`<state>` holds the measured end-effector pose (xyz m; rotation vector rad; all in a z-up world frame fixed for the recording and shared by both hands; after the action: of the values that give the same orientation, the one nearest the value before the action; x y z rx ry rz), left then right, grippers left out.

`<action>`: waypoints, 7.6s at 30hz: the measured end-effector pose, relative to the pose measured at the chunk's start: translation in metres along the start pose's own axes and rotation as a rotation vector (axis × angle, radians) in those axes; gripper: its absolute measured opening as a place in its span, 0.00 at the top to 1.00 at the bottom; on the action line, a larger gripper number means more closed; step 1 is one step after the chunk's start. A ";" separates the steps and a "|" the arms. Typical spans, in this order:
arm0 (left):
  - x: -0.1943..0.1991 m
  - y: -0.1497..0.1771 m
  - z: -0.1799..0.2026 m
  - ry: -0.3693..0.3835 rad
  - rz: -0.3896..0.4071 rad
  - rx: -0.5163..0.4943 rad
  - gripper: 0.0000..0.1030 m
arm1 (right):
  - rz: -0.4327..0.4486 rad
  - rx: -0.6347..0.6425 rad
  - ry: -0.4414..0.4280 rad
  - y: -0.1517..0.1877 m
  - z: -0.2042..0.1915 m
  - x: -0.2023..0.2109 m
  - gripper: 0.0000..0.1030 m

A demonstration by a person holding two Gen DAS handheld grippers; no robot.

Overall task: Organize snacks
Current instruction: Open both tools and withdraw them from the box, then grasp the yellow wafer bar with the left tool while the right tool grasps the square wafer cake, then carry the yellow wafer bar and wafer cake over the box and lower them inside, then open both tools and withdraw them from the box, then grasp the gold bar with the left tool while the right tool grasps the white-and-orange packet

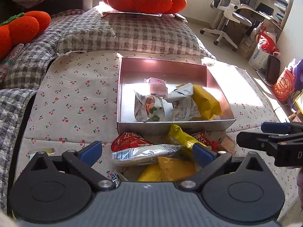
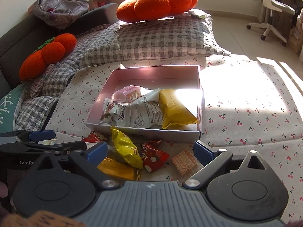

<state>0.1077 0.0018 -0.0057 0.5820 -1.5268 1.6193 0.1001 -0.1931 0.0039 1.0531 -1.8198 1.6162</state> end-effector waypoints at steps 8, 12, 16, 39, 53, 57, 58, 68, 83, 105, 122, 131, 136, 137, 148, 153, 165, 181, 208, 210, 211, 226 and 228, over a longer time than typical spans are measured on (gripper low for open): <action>0.008 0.018 0.001 0.011 0.015 -0.032 0.00 | -0.021 0.041 0.013 0.015 -0.006 0.001 0.05; 0.007 0.026 0.001 0.009 0.002 -0.057 0.00 | -0.036 0.056 0.016 0.022 -0.006 0.002 0.05; 0.004 0.036 -0.001 -0.001 -0.017 -0.093 0.00 | -0.047 0.072 0.027 0.029 -0.004 0.003 0.04; -0.028 0.069 0.003 0.072 -0.043 -0.346 0.21 | -0.161 0.099 0.169 0.043 0.027 -0.040 0.08; -0.052 0.070 0.018 0.079 -0.117 -0.390 0.38 | -0.154 0.208 0.230 0.046 0.018 -0.077 0.21; -0.052 0.069 0.018 0.089 -0.131 -0.353 0.41 | -0.137 0.224 0.220 0.044 0.015 -0.075 0.27; -0.052 0.068 0.018 0.090 -0.136 -0.345 0.43 | -0.134 0.226 0.217 0.045 0.015 -0.075 0.29; -0.045 0.066 0.014 0.095 -0.190 -0.257 0.51 | -0.133 0.256 0.207 0.044 0.003 -0.074 0.57; -0.022 0.058 -0.002 0.106 -0.237 -0.122 0.53 | -0.182 0.160 0.182 0.040 0.009 -0.065 0.60; 0.026 0.035 -0.014 0.122 -0.100 -0.062 0.53 | -0.127 0.119 0.054 0.031 -0.001 -0.022 0.66; 0.020 0.006 0.004 0.134 -0.024 -0.027 0.53 | -0.034 0.023 0.036 0.005 0.003 -0.009 0.66; 0.003 -0.027 0.029 0.143 0.027 0.006 0.53 | 0.036 -0.135 0.017 -0.027 0.023 -0.019 0.66; -0.015 -0.049 0.032 0.140 0.044 0.026 0.54 | 0.060 -0.163 0.030 -0.037 0.029 -0.032 0.66; -0.019 -0.054 0.032 0.143 0.045 0.032 0.54 | 0.067 -0.169 0.029 -0.038 0.031 -0.034 0.66; -0.082 -0.105 0.042 0.111 0.036 0.021 0.53 | 0.091 -0.232 0.063 -0.042 0.053 -0.067 0.66; -0.105 -0.111 0.043 0.071 0.011 0.003 0.53 | 0.086 -0.231 0.062 -0.041 0.053 -0.080 0.66; -0.118 -0.110 0.038 0.052 0.004 0.011 0.50 | 0.112 -0.206 0.086 -0.043 0.050 -0.081 0.52; -0.070 -0.097 0.032 0.083 0.070 0.010 0.18 | 0.115 -0.143 0.093 -0.041 0.042 -0.048 0.23; 0.011 -0.005 0.008 0.029 0.057 -0.016 0.00 | -0.005 0.011 0.079 0.006 0.014 -0.007 0.11; 0.014 0.001 0.006 0.026 0.063 -0.019 0.00 | -0.011 0.026 0.079 0.011 0.010 -0.006 0.11; 0.015 0.005 0.006 0.027 0.066 -0.020 0.00 | -0.012 0.032 0.081 0.012 0.009 -0.006 0.11; 0.012 0.053 -0.007 -0.005 0.017 -0.134 0.00 | -0.057 0.137 0.077 0.047 -0.007 0.002 0.10; 0.013 0.058 -0.010 -0.007 0.017 -0.149 0.00 | -0.067 0.148 0.070 0.052 -0.009 0.003 0.10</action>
<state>0.0554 0.0182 -0.0314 0.4950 -1.6449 1.5016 0.0555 -0.1849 -0.0233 1.0947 -1.6228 1.7464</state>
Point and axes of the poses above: each gripper's, at about its wrist camera, not at the fingertips, and x roughly against the way its jaws point, z to its right, y to its underside, the point moved 3 cm from there along -x, roughly the way its jaws point, and after that the axes turned 3 degrees about y, right-handed, at the moved point
